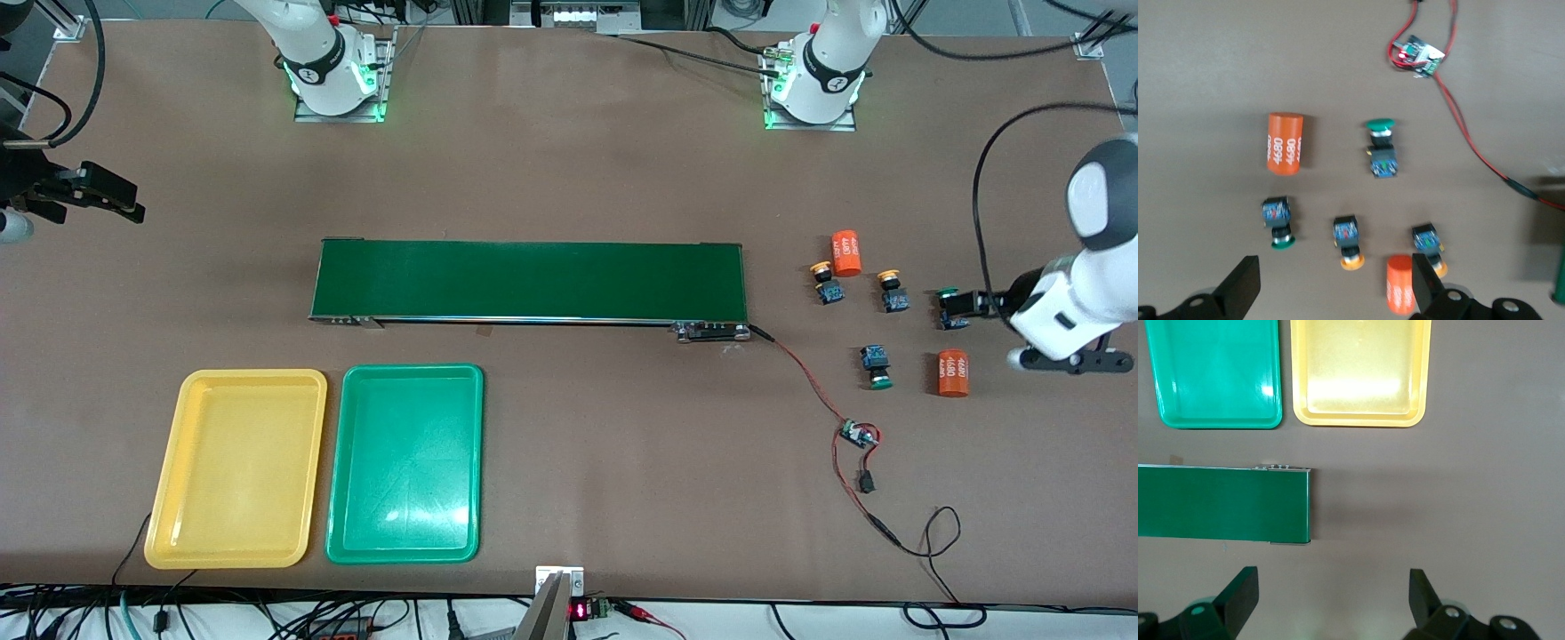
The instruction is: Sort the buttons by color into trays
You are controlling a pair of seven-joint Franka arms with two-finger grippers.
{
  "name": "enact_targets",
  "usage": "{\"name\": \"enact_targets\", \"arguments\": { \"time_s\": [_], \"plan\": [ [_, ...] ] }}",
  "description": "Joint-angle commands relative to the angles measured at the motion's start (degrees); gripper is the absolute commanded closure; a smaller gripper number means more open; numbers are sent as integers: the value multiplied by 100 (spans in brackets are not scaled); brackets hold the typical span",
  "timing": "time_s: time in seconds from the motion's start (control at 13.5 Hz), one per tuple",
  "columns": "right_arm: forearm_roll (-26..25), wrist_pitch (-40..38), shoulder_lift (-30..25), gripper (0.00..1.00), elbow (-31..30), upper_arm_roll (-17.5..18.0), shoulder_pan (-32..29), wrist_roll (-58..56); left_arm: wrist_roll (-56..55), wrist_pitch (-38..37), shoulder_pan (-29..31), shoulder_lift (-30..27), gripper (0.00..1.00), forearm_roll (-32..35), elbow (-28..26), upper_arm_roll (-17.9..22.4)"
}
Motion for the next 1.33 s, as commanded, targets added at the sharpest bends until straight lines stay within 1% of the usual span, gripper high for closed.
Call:
{"name": "enact_targets", "arguments": {
  "time_s": [0.0, 0.07, 0.22, 0.52, 0.74, 0.89, 0.96, 1.11, 1.26],
  "plan": [
    [22, 57, -83, 0, -96, 28, -36, 57, 454, 787, 164, 471, 0, 116, -44, -15],
    [22, 57, -83, 0, -96, 28, -36, 57, 796, 1278, 356, 612, 0, 116, -185, -15],
    [22, 66, -83, 0, -96, 28, -36, 57, 1377, 1957, 576, 780, 0, 107, -431, -15],
    [22, 66, -74, 0, -96, 28, -36, 57, 1818, 3205, 806, 964, 0, 116, -1117, -15],
    [22, 66, -74, 0, -96, 19, -45, 57, 1968, 3629, 876, 1245, 1, 107, -1162, -15],
    [22, 66, -74, 0, -96, 19, -45, 57, 1968, 3682, 885, 1386, 5, 107, -1153, -15],
    [22, 66, -74, 0, -96, 19, -54, 57, 1960, 3743, 902, 1439, 12, 116, -1153, -24],
    [31, 66, -74, 0, -96, 19, -54, 57, 1959, 3788, 920, 1527, 38, 107, -1153, -24],
    [31, 66, -74, 0, -96, 19, -54, 57, 1959, 3779, 920, 1519, 59, 107, -1153, -24]
  ]
}}
